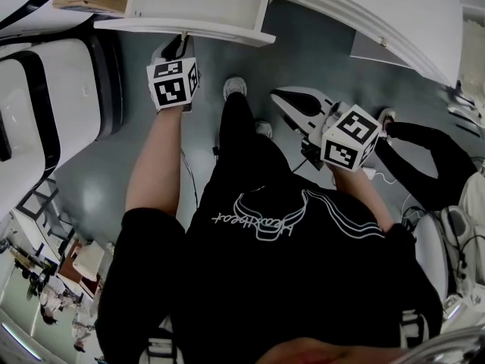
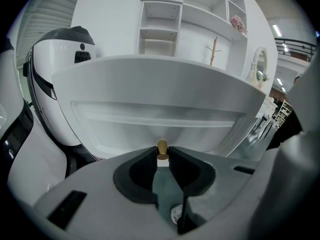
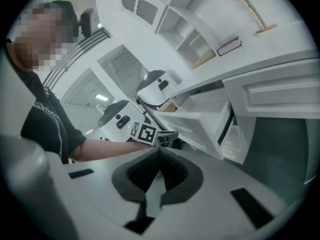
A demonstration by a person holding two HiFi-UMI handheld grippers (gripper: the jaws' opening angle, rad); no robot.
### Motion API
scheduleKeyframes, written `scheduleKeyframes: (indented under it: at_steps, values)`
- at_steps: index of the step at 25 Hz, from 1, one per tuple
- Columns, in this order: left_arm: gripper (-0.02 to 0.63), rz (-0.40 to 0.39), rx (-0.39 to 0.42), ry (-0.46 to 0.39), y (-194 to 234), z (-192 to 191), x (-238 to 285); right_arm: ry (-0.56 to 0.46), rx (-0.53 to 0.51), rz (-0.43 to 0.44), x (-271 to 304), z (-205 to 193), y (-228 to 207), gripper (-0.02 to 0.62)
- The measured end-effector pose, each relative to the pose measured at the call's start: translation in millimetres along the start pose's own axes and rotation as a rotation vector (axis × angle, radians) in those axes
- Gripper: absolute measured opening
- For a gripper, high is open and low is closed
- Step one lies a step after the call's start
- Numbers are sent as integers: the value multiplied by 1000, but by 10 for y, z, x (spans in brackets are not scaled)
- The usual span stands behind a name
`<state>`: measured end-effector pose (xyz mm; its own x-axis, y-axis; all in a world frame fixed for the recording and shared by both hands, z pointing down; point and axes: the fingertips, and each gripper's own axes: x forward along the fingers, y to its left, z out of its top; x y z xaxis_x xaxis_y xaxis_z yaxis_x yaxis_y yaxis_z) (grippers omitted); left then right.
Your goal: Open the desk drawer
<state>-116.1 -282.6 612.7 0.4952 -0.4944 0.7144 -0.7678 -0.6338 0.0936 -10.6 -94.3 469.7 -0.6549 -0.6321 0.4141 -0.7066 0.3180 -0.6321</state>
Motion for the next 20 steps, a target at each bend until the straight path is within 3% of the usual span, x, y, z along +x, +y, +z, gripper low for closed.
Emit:
scheduleKeyframes:
  at_steps: [20]
  values:
    - [75,13,-5,-9,-23,-232,-237,4,-15,8,-95,-160,174,6]
